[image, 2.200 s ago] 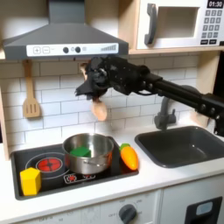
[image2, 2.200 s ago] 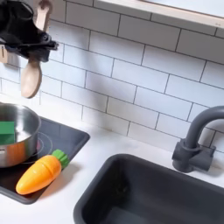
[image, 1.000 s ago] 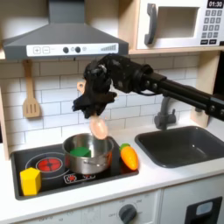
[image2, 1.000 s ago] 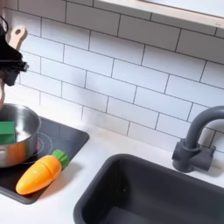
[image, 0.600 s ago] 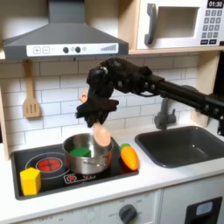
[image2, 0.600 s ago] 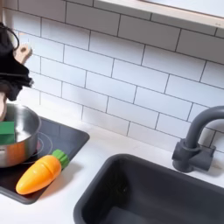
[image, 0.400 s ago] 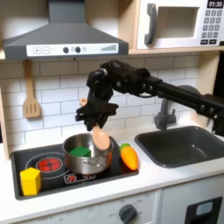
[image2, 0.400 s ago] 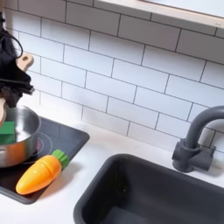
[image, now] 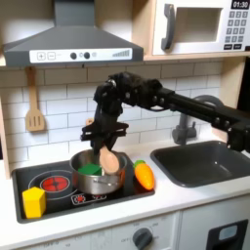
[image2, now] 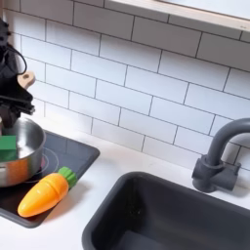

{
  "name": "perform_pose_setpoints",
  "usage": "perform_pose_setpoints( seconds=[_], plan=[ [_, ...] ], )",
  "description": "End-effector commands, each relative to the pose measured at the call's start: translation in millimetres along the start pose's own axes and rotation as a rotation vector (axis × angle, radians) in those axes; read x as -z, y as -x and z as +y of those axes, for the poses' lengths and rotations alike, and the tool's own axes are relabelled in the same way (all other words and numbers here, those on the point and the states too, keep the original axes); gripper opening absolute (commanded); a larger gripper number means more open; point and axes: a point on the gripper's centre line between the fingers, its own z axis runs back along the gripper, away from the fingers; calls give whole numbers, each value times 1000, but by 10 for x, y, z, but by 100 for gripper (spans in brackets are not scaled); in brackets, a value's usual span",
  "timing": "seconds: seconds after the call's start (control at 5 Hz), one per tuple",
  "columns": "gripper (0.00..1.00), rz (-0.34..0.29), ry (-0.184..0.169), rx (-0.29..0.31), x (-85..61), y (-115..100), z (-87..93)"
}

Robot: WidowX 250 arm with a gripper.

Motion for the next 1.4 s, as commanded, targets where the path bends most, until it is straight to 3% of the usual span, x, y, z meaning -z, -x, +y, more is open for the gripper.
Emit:
perform_pose_setpoints(
  seconds=[0.0, 0.4, 0.6, 0.8, 1.2],
  plan=[
    [0, 62, -27, 25, 121, 59, 20],
    [0, 128, -14, 12, 240, 125, 44],
    [86, 164, -13, 30, 242, 136, 49],
    [100, 169, 16, 6, 213, 125, 66],
    [100, 180, 49, -11, 166, 87, 39]
  ],
)
